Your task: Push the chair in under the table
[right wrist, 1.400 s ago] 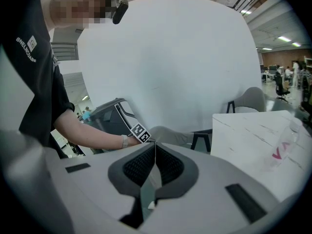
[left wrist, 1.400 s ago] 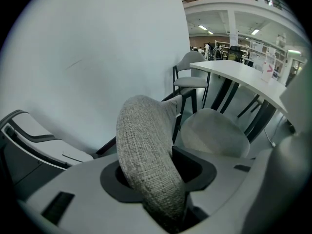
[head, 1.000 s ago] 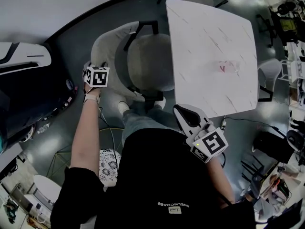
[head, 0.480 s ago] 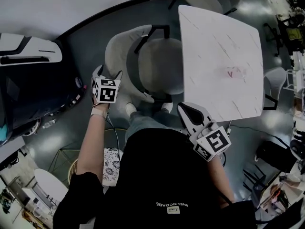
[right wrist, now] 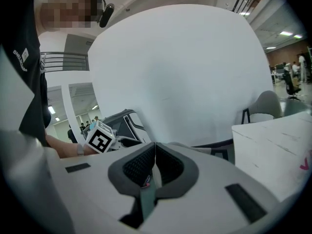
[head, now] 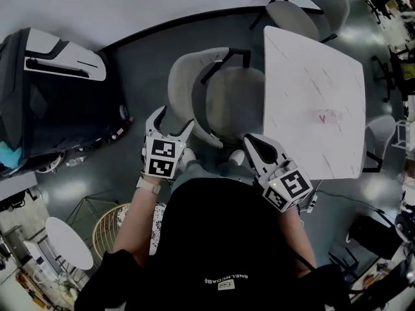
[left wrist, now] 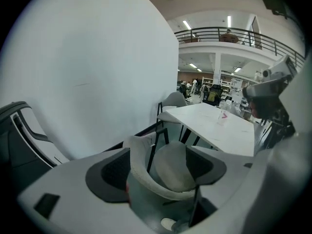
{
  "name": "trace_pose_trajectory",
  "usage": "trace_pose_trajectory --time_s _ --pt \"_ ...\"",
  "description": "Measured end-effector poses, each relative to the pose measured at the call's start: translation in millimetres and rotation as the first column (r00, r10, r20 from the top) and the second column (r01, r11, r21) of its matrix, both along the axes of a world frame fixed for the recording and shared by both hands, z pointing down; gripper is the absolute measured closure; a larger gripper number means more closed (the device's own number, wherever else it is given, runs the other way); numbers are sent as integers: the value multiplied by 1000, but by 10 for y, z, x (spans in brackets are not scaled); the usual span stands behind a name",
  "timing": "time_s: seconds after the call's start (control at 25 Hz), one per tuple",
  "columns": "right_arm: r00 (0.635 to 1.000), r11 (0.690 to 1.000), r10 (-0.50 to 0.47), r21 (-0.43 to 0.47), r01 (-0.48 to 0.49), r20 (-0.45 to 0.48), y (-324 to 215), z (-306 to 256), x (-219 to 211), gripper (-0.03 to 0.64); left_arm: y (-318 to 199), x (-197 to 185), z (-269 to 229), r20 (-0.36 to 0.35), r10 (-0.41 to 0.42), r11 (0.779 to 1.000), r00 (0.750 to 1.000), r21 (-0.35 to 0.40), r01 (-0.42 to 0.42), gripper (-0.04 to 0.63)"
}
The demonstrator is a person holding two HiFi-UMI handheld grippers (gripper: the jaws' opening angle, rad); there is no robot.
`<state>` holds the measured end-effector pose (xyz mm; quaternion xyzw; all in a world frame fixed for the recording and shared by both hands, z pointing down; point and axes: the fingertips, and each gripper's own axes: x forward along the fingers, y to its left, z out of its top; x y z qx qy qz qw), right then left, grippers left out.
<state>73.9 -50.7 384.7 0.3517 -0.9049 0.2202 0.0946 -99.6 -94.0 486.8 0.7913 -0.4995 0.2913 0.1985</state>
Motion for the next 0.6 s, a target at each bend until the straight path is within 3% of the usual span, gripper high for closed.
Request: trace_pose_trajectory --time_s 0.28,0.6 --pt "999 998 -40 40 39 28 -130 -85 -104 606 253 161 -484 -98 -37 997 994 68 44 239" --pt "998 998 -53 27 52 46 -160 -98 -155 606 357 481 -972 -215 4 991 977 133 25 241"
